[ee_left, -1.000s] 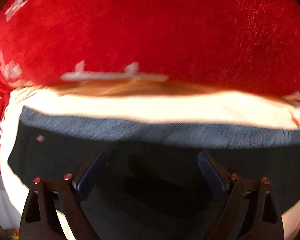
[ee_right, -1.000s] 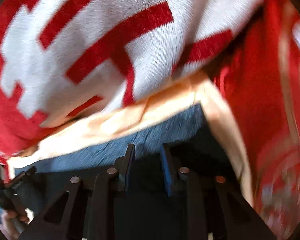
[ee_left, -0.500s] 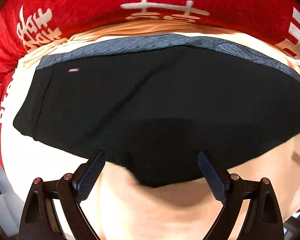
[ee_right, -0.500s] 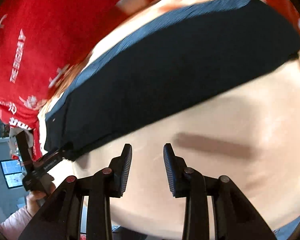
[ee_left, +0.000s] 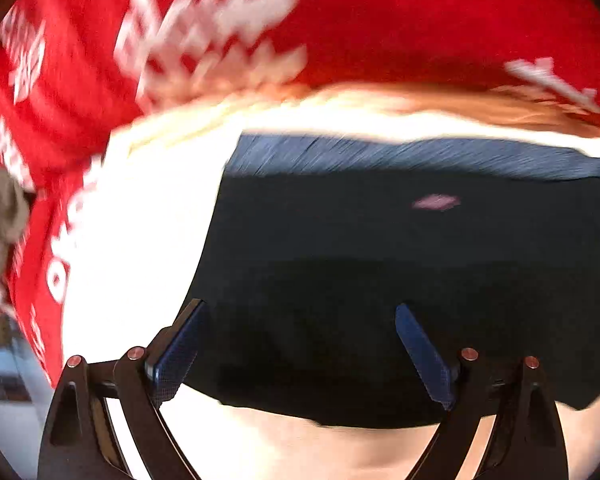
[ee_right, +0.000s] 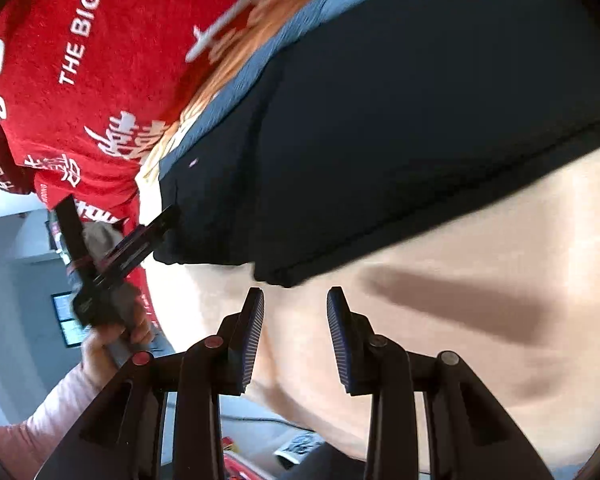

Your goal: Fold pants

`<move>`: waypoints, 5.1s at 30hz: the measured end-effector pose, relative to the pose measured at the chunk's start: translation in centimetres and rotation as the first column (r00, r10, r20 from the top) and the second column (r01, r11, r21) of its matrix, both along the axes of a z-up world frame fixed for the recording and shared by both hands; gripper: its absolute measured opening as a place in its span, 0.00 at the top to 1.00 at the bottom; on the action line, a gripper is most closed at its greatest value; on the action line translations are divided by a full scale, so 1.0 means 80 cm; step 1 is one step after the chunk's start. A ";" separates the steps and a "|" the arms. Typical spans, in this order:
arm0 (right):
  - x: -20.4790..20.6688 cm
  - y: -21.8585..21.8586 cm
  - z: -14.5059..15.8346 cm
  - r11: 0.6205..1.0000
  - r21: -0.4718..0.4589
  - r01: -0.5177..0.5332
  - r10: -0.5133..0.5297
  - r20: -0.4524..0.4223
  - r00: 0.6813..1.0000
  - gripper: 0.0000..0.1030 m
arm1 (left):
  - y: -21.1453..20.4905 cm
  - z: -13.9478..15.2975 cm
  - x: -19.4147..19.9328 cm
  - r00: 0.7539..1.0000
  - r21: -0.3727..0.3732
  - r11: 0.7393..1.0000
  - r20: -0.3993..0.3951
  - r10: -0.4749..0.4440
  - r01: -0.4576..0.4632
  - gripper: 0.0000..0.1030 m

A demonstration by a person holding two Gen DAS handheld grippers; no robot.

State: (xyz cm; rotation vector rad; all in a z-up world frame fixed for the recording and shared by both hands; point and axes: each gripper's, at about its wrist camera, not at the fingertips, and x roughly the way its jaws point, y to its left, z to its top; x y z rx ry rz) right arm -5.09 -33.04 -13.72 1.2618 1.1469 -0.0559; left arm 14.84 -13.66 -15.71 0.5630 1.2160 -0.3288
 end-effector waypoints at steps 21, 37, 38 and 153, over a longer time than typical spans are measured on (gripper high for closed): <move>0.030 0.039 -0.007 0.992 -0.124 -0.029 0.027 -0.018 0.999 0.95 | 0.051 -0.027 0.032 0.998 -0.163 0.987 -0.063 -0.028 0.018 0.00; -0.018 -0.064 0.036 0.961 -0.224 0.163 -0.167 0.003 0.986 0.79 | -0.084 0.033 -0.084 0.980 -0.258 0.956 -0.105 -0.172 0.140 0.00; -0.011 -0.073 0.037 0.951 -0.280 0.134 -0.145 -0.021 0.989 0.79 | -0.101 0.023 -0.094 0.975 -0.261 0.954 -0.127 -0.184 0.146 0.00; -0.276 -0.436 0.018 0.772 -0.578 0.263 -0.453 -0.212 0.866 0.86 | -0.447 0.011 -0.323 0.956 -0.095 0.974 -0.193 -0.222 0.207 0.00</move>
